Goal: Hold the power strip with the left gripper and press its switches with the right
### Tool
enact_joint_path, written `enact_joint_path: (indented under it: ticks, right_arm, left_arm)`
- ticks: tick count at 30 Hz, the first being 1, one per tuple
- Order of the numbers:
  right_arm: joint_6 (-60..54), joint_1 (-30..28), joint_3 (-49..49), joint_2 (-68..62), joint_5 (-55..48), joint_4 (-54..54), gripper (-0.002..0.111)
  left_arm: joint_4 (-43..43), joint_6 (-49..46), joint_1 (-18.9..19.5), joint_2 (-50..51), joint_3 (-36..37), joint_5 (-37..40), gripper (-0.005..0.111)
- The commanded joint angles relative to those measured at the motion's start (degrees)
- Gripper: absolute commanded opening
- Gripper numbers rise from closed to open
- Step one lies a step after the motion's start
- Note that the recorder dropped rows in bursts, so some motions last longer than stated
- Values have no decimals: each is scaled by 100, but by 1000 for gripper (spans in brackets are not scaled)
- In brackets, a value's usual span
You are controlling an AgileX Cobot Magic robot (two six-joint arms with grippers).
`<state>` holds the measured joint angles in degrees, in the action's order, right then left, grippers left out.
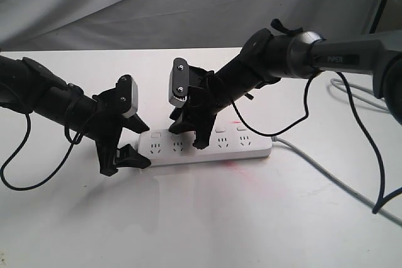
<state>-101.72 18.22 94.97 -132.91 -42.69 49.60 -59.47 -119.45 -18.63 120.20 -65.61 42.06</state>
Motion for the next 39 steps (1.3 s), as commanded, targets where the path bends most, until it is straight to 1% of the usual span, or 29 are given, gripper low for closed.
enact_joint_path:
  ticks: [1,33,39]
  right_arm:
    - [9,-38,-49,-83,4,-540,30]
    - [219,52,-49,-465,-144,-724,30]
    - [218,52,-49,-258,-144,-310,30]
  left_arm:
    - [179,-49,-16,7,-3,-97,67]
    - [179,-49,-16,7,-3,-97,67]
    - [179,-49,-16,7,-3,-97,67]
